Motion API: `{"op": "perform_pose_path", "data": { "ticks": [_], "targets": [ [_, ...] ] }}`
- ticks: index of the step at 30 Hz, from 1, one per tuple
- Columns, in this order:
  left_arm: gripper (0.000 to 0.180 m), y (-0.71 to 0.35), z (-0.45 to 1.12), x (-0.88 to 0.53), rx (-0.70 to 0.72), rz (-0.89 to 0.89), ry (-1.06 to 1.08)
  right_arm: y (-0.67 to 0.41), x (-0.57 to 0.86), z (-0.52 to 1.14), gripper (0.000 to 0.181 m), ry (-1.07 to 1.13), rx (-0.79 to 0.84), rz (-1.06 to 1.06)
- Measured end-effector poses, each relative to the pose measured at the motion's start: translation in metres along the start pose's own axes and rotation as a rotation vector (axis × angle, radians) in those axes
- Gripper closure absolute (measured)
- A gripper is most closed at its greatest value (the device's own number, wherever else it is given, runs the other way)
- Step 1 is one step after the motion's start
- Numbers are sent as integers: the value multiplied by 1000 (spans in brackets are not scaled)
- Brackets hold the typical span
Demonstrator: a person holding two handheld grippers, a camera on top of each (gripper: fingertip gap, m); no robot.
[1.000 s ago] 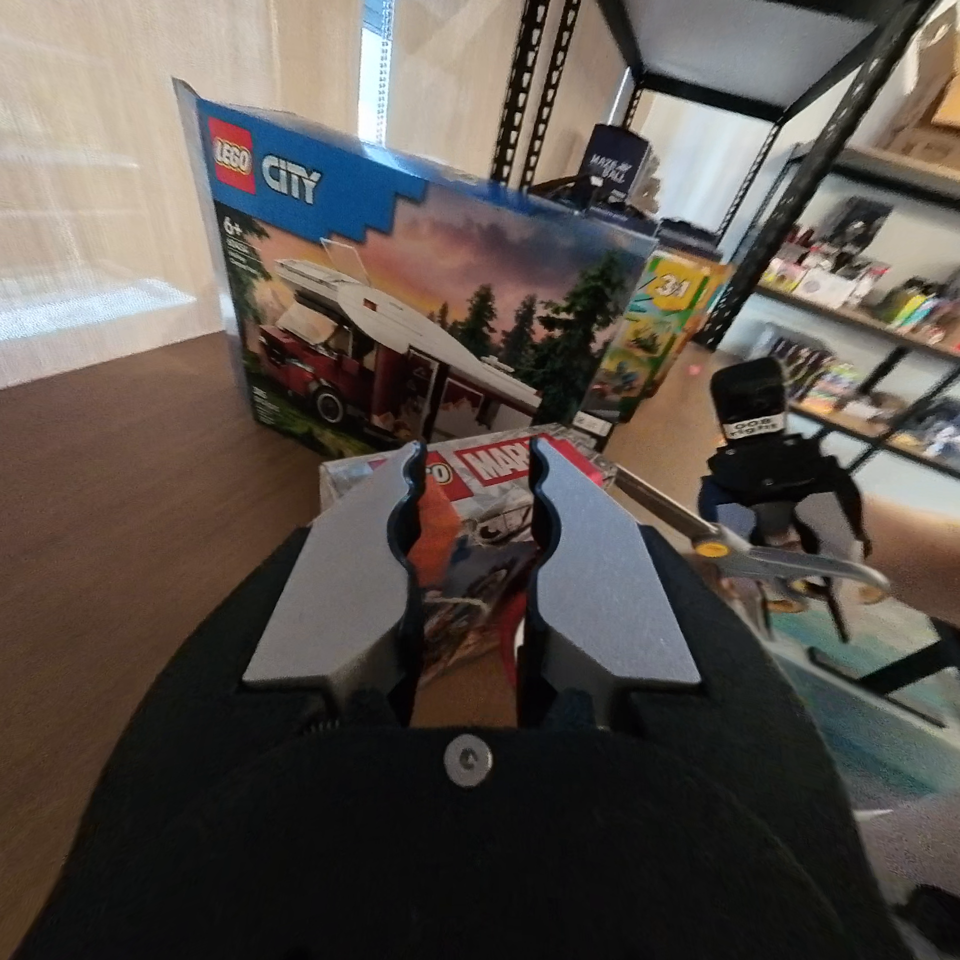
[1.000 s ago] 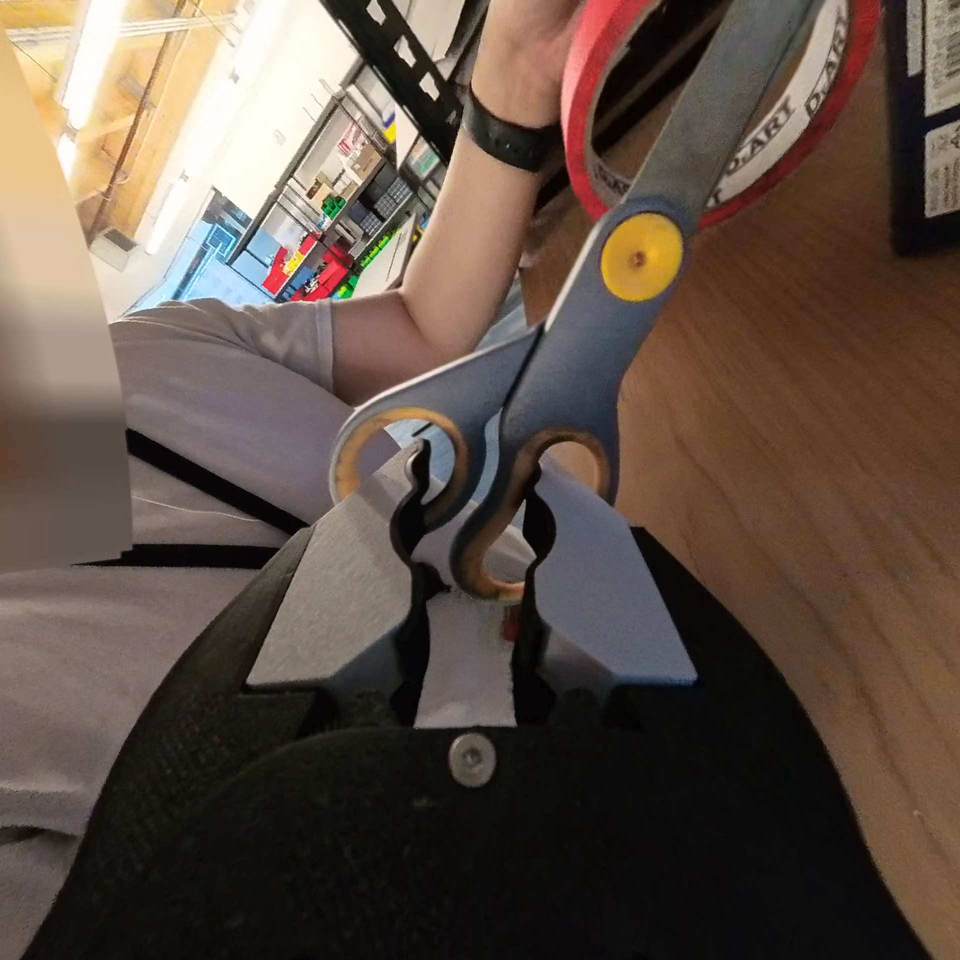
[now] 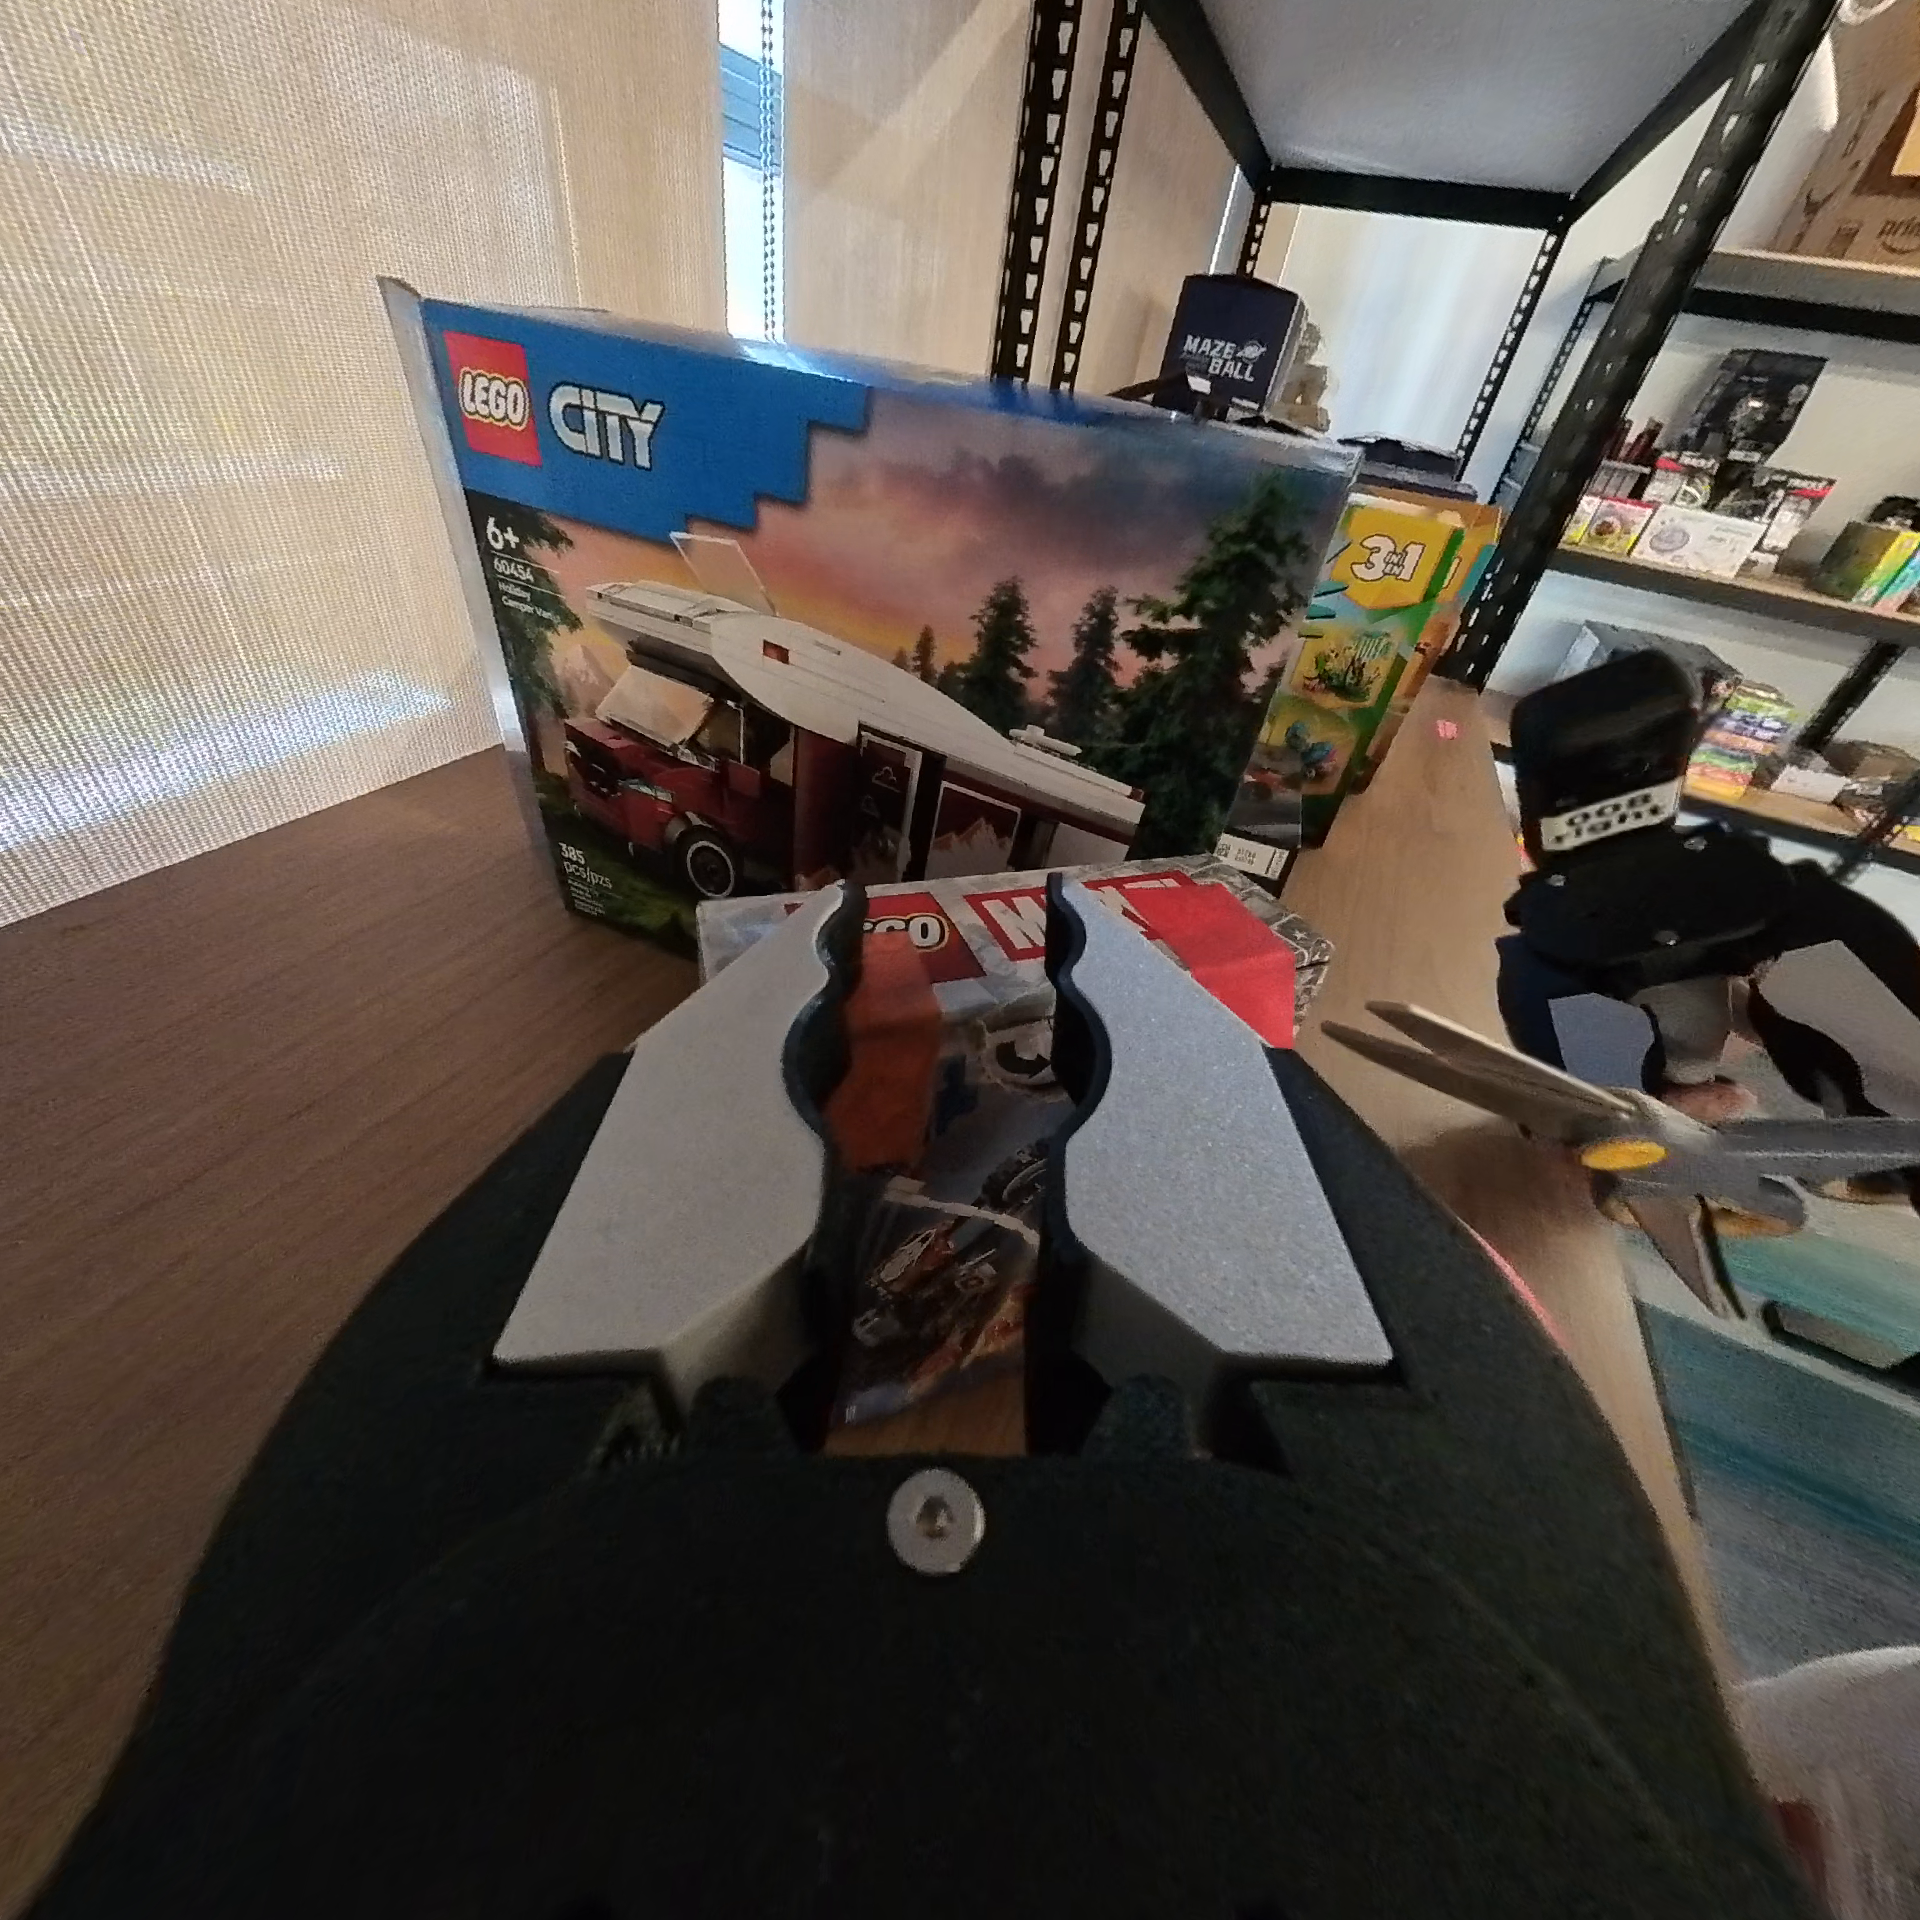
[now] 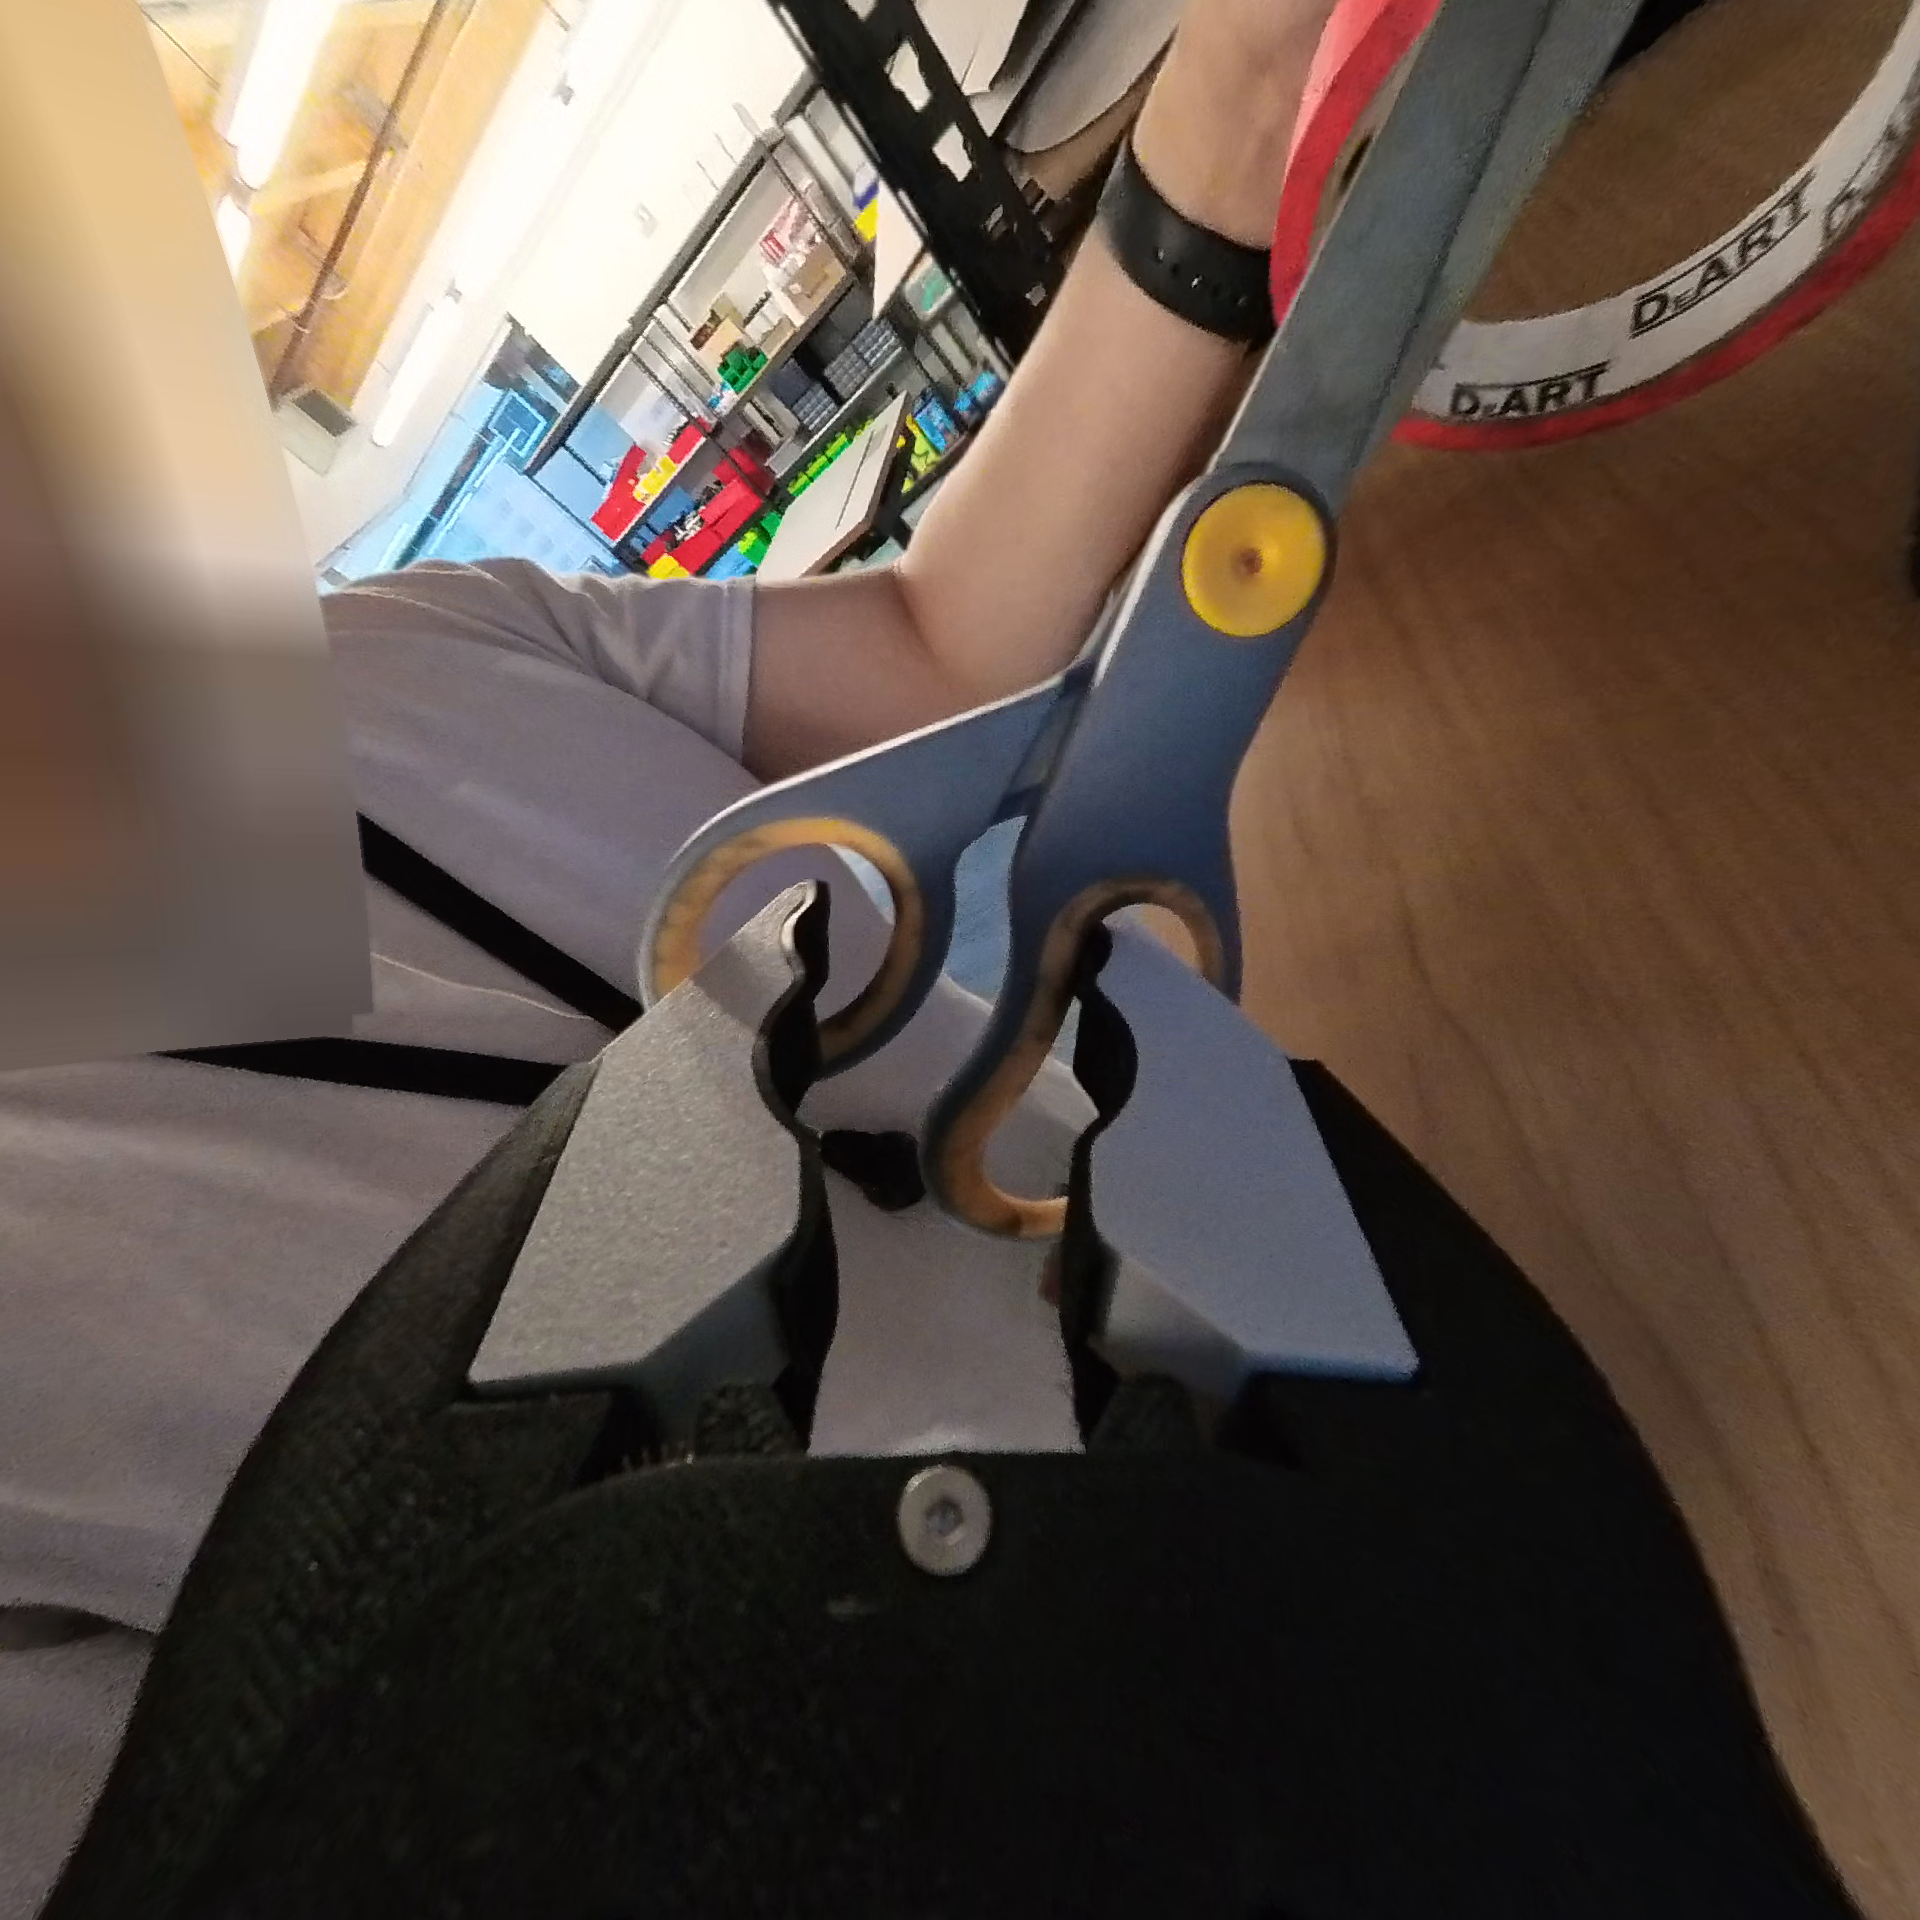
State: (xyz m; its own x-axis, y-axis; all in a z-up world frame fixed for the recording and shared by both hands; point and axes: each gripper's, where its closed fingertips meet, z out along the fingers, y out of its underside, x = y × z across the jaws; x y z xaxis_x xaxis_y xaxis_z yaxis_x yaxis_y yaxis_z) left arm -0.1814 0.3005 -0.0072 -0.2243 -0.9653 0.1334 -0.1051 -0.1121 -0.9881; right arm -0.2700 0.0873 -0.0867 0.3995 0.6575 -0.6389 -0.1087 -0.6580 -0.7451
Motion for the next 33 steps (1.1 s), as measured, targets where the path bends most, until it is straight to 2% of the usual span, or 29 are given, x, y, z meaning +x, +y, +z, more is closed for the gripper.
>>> {"op": "perform_pose_path", "data": {
  "ticks": [33],
  "targets": [
    [148,0,0,-1,16,-7,10,-18,28,-6,136,150,-308,-13]
  ]
}}
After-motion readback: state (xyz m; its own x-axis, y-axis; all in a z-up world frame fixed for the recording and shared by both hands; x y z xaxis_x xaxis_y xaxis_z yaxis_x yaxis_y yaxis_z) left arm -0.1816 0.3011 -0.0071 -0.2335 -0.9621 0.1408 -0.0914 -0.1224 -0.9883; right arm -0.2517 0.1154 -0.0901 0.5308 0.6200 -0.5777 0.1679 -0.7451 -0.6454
